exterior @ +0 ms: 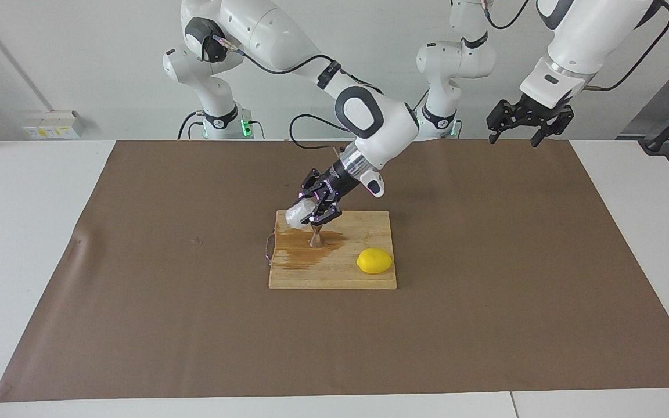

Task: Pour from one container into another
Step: 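Lift the white cup away from the metal cup with the right gripper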

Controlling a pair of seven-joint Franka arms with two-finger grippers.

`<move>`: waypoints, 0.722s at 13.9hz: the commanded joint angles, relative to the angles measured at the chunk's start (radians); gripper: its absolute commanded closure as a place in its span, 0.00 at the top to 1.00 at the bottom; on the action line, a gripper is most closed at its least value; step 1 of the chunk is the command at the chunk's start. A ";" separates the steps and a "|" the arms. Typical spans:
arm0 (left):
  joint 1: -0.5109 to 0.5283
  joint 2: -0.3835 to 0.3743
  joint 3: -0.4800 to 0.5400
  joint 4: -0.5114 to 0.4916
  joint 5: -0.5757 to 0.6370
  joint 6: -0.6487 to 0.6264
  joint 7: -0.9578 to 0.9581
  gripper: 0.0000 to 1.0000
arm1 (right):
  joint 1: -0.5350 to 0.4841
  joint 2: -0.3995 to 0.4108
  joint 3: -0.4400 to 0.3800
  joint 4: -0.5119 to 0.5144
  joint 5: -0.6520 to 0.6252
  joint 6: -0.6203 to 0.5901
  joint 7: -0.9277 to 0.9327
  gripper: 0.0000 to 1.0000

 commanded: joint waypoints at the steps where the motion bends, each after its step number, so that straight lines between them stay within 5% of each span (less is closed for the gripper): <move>1: -0.002 -0.025 0.004 -0.025 0.013 0.006 0.005 1.00 | -0.005 0.000 0.020 0.007 -0.006 -0.035 -0.001 0.00; 10: -0.002 -0.025 0.004 -0.025 0.013 0.006 0.005 1.00 | -0.117 -0.174 -0.059 -0.010 0.235 0.088 -0.018 0.00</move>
